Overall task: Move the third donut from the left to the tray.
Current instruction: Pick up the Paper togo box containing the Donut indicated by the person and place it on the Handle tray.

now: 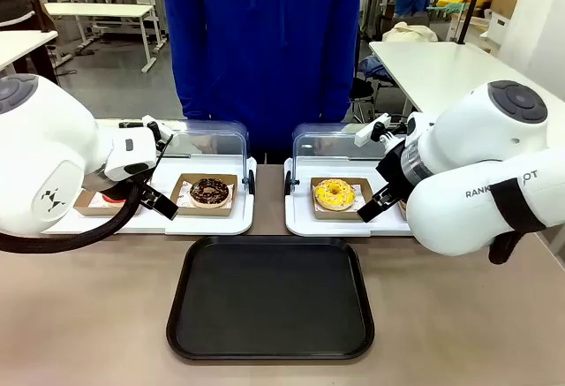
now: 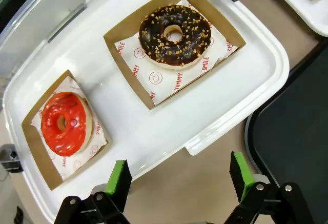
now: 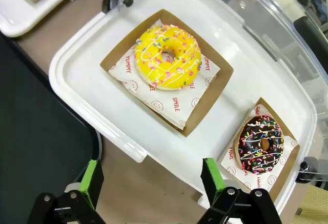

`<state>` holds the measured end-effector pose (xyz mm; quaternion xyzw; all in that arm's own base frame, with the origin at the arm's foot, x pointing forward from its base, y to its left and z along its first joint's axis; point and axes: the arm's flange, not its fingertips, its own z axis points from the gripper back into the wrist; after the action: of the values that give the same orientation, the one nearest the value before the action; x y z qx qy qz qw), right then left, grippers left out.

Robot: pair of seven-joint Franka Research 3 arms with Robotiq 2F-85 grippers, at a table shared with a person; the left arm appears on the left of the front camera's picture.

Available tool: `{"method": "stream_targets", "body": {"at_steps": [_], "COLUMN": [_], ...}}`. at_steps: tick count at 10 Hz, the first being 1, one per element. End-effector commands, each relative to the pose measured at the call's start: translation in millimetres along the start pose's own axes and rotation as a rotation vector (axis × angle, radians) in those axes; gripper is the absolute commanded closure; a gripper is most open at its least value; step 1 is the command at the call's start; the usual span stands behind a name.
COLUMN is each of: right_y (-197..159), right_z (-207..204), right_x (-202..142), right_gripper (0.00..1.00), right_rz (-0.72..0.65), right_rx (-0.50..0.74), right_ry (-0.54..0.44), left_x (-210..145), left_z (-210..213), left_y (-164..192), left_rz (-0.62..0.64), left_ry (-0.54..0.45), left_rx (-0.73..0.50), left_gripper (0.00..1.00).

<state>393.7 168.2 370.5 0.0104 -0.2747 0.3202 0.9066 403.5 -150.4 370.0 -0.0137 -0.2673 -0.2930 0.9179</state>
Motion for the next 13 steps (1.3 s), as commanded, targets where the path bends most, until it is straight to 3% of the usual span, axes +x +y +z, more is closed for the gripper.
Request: {"method": "stream_targets", "body": {"at_steps": [1, 5, 6, 7, 9, 11, 13], "right_y": [0, 0, -15, -40, -84, -147, -212], "right_z": [0, 0, 19, 58, 110, 147, 161], "right_x": [0, 0, 17, 32, 30, -1, -48], "right_gripper": [0.00, 0.00, 0.00, 0.00, 0.00, 0.00, 0.00], "right_rz": [-0.002, 0.000, -0.020, -0.053, -0.120, -0.152, -0.135], "right_rx": [0.000, 0.000, 0.037, 0.053, 0.076, 0.175, 0.272], "right_ry": [0.000, 0.000, -0.020, -0.068, -0.130, -0.203, -0.296], "left_x": [0, 0, 11, 28, 45, 36, 0], "left_z": [0, 0, 15, 43, 90, 123, 141], "left_y": [0, 0, 12, 38, 89, 150, 212], "left_rz": [0.000, 0.000, -0.001, 0.030, 0.056, -0.043, -0.155], "left_ry": [0.000, 0.000, -0.024, -0.044, -0.086, -0.100, -0.188], "left_rx": [0.000, 0.000, -0.042, -0.066, -0.144, -0.330, -0.479], "left_gripper": [0.00, 0.00, 0.00, 0.00, 0.00, 0.00, 0.00]}}
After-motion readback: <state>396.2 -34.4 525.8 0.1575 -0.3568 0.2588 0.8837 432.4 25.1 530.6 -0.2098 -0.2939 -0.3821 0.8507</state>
